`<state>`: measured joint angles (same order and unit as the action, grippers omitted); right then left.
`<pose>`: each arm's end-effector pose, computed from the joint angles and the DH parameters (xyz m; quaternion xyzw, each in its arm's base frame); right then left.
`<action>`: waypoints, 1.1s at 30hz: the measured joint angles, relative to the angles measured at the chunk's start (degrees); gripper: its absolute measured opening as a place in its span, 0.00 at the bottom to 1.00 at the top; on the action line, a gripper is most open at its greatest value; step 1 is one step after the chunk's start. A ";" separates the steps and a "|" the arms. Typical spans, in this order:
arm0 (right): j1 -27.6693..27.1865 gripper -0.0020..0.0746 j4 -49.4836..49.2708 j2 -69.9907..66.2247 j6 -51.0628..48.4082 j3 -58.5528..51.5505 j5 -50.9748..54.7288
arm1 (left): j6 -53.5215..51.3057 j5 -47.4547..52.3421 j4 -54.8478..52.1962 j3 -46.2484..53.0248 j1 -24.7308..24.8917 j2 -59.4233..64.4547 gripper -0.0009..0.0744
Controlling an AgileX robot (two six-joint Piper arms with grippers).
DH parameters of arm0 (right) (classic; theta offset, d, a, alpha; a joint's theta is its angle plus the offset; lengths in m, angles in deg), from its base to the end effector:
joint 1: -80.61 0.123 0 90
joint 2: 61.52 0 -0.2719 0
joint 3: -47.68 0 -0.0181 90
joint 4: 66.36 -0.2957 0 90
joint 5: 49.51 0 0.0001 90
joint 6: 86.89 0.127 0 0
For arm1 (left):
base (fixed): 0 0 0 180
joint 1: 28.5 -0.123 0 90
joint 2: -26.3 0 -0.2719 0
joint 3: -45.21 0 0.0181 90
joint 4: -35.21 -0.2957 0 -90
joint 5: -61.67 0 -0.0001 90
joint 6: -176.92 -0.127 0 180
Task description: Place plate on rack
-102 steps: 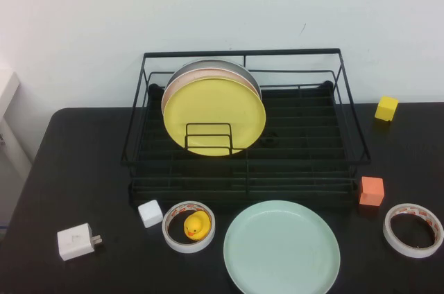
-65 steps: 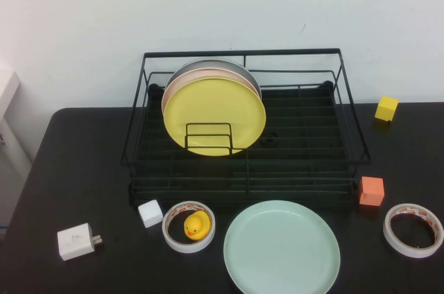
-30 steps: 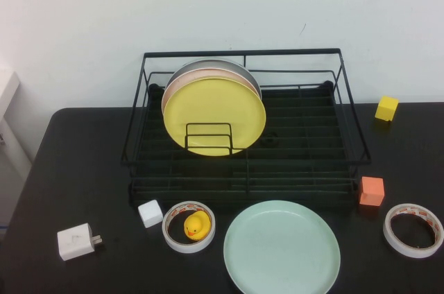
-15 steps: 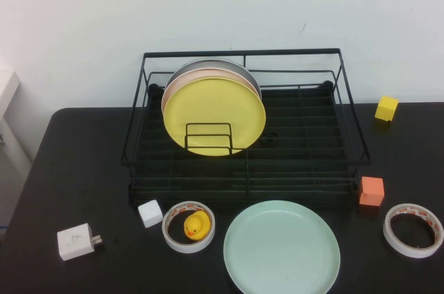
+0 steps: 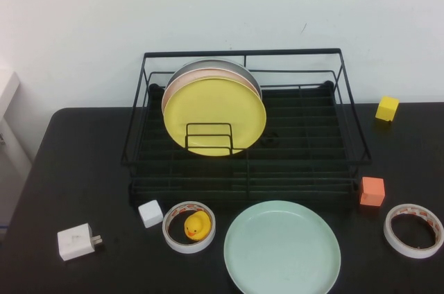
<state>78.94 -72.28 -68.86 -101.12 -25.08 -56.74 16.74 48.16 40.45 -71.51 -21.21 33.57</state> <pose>0.1398 -0.0057 0.2636 -0.0294 0.5935 -0.0741 0.8009 0.1092 -0.0112 0.3418 -0.0825 0.4708 -0.2387 0.8453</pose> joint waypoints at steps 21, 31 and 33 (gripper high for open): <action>0.00 0.03 -22.47 -32.40 -16.99 18.62 45.39 | -5.92 29.65 0.95 -1.74 0.00 11.55 0.02; 0.67 0.03 -55.23 -63.84 -53.91 20.12 46.24 | -1.03 32.29 9.23 -1.74 0.00 12.64 0.02; 1.95 0.03 -64.13 -69.38 -62.03 20.23 44.61 | -1.32 32.29 9.48 -1.74 0.00 12.64 0.02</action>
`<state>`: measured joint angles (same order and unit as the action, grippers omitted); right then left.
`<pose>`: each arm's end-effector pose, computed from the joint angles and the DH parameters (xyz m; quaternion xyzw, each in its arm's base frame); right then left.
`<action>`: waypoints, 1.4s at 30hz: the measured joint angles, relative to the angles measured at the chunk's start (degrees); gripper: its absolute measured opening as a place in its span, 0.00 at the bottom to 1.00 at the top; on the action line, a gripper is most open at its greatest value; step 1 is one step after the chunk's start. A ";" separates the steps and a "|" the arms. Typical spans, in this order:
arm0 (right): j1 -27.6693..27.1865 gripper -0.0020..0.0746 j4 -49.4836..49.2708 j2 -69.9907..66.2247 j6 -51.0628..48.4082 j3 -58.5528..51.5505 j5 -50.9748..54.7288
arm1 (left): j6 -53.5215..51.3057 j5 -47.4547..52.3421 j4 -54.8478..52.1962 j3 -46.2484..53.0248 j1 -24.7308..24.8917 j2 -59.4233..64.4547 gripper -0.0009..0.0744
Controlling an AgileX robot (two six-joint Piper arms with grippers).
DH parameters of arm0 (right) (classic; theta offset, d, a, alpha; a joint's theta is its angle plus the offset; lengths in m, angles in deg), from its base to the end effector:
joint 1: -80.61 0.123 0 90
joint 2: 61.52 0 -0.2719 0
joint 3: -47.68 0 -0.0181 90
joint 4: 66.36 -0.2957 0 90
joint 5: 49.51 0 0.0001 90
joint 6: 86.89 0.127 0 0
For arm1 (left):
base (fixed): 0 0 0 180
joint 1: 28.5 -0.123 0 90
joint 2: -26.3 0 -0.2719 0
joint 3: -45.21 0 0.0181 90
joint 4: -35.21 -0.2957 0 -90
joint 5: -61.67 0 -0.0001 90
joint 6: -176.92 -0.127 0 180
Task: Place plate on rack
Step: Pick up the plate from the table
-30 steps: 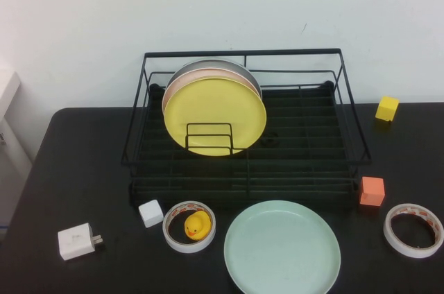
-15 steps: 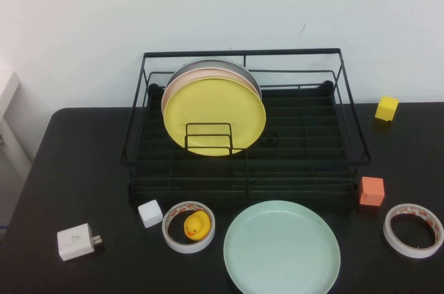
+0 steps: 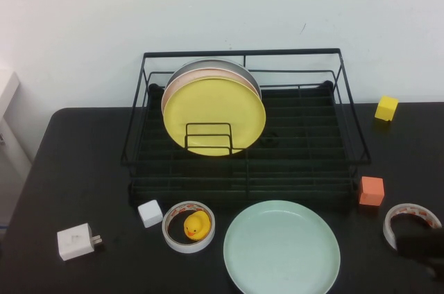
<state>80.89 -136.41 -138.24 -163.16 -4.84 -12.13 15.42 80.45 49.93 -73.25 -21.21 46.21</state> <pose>0.2391 0.0737 0.1304 -0.1801 0.8939 0.2559 0.3209 0.1562 -0.0305 0.2561 -0.1406 0.7509 -0.2486 0.5955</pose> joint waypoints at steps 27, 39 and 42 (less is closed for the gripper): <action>2.71 0.45 -28.90 -47.16 -22.33 10.61 -0.68 | -0.40 -0.95 -0.21 0.00 0.00 0.10 0.02; 3.70 0.57 -29.12 -53.64 -24.16 16.56 0.25 | -1.45 -1.75 -0.57 0.00 0.00 0.10 0.02; 4.88 0.57 -29.12 -54.89 -23.62 17.64 -1.64 | -1.67 -1.75 -0.85 0.00 0.00 0.10 0.02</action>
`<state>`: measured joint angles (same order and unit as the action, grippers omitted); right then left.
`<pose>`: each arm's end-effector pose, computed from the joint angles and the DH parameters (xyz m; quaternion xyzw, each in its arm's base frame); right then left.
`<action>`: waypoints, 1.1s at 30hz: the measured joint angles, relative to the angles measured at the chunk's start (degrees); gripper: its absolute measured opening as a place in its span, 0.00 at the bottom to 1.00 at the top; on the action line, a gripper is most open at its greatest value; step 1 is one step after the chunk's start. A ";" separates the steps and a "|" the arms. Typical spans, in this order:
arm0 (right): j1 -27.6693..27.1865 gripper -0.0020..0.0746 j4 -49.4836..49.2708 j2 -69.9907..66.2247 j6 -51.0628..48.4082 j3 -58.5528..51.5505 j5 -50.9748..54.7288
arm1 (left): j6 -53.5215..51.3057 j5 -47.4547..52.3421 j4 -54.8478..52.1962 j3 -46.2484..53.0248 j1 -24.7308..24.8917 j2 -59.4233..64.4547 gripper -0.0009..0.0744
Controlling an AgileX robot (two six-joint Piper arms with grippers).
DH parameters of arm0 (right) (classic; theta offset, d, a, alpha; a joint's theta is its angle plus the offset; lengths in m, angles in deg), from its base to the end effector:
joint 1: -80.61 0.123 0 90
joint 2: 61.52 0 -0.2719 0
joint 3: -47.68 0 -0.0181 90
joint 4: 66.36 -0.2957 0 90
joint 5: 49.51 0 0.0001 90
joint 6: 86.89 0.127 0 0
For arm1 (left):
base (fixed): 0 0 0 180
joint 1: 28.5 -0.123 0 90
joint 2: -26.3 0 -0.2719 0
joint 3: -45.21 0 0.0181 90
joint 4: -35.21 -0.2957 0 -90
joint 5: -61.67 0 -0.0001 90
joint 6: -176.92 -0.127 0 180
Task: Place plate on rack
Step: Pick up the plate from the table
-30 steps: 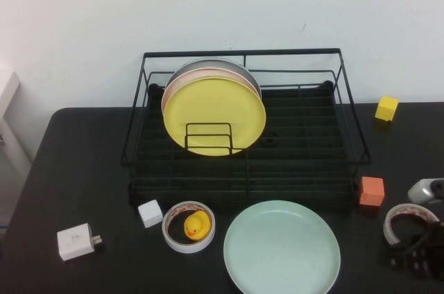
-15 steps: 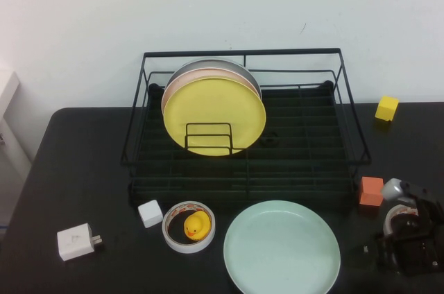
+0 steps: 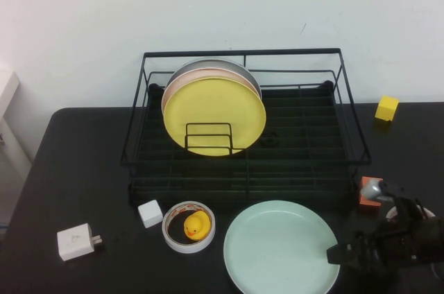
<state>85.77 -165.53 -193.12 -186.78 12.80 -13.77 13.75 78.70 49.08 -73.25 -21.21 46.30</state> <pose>0.2950 0.1003 -0.0544 -0.0838 0.9363 0.3068 0.1488 0.1573 -0.0291 0.2595 -0.1268 0.7445 -0.2351 0.6119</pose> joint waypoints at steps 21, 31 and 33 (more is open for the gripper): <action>2.10 0.06 -0.20 -2.04 1.98 3.44 4.52 | -0.44 -0.61 -0.73 0.00 0.00 0.11 0.02; 2.10 0.03 -0.20 -2.04 2.80 3.44 9.83 | -0.44 -0.61 -0.73 0.00 0.00 0.20 0.02; 2.10 0.03 -0.20 -2.04 2.98 3.44 9.41 | -0.44 -0.61 -0.73 0.00 0.00 0.20 0.02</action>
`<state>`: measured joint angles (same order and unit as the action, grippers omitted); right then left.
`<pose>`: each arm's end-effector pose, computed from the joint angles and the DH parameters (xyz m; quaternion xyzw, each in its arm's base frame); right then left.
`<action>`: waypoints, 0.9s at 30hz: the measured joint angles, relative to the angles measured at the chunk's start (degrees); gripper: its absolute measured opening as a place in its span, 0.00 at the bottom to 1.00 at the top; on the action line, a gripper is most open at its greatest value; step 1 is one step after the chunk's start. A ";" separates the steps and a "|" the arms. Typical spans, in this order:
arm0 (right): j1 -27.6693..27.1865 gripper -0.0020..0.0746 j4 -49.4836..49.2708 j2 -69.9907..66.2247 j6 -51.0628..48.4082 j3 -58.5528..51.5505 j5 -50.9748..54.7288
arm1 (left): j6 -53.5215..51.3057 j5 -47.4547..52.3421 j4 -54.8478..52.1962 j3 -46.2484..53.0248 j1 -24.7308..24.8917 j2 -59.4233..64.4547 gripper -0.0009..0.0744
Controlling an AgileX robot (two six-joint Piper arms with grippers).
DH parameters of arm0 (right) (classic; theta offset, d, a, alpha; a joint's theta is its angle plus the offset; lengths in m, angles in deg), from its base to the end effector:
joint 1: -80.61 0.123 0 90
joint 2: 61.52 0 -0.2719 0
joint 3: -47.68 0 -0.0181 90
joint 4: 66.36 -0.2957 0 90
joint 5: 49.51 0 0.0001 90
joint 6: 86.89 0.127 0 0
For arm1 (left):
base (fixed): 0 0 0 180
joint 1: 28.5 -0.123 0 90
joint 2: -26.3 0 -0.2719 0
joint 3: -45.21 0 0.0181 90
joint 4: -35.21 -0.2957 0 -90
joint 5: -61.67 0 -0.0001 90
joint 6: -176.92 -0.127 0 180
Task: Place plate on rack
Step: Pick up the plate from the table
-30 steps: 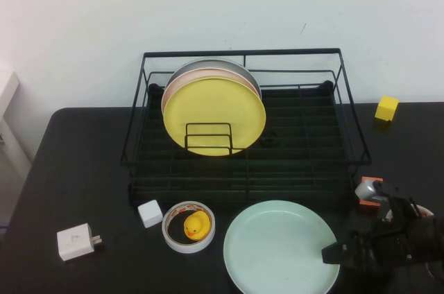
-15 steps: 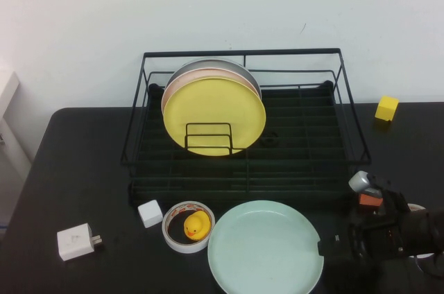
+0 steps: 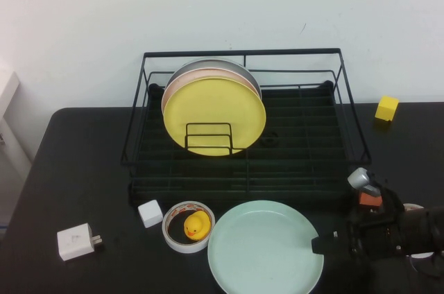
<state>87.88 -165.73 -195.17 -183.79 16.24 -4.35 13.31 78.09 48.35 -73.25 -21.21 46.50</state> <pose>0.3046 0.1285 -0.0440 -0.0871 0.9046 0.3897 0.1492 0.1581 -0.0285 0.2601 -0.1211 0.7434 -0.2278 0.6171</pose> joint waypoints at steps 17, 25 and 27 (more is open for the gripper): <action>0.00 0.03 0.43 0.00 0.88 0.00 7.76 | 0.19 0.21 0.10 0.00 0.00 0.04 0.02; 0.00 0.03 15.39 7.18 7.57 0.00 -7.68 | -0.14 -0.12 0.10 0.00 0.00 0.04 0.02; 0.00 0.03 17.25 9.65 8.83 0.00 -10.03 | -0.52 -0.12 0.10 0.00 0.00 0.04 0.02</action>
<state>87.88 -148.49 -185.51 -174.96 16.24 -14.39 12.79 77.96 48.45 -73.25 -21.21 46.54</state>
